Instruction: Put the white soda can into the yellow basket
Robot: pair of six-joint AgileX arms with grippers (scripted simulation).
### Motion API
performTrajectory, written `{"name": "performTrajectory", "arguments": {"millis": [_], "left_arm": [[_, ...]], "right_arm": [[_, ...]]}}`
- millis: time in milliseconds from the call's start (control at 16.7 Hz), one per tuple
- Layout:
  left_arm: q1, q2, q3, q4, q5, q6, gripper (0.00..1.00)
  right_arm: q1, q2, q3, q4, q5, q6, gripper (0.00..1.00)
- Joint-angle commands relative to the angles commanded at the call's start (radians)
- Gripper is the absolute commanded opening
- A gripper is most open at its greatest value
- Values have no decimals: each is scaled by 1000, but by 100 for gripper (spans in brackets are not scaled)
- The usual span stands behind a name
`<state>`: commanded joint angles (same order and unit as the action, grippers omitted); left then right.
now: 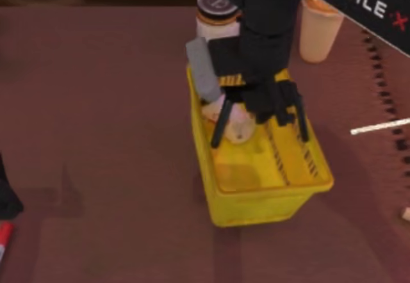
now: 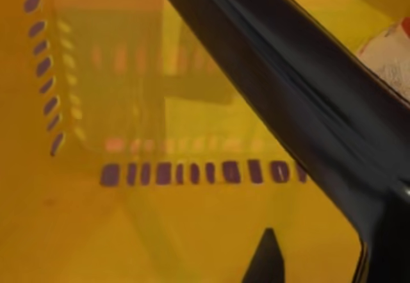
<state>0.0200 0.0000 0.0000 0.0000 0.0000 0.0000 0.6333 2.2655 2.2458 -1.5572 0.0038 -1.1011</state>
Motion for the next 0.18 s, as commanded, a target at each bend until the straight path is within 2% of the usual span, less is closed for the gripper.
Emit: {"name": "performTrajectory", "arguments": {"millis": [180], "left_arm": [[0, 0, 0, 0, 0, 0, 100]], "right_arm": [[-9, -8, 43, -45, 0, -9, 0]]}}
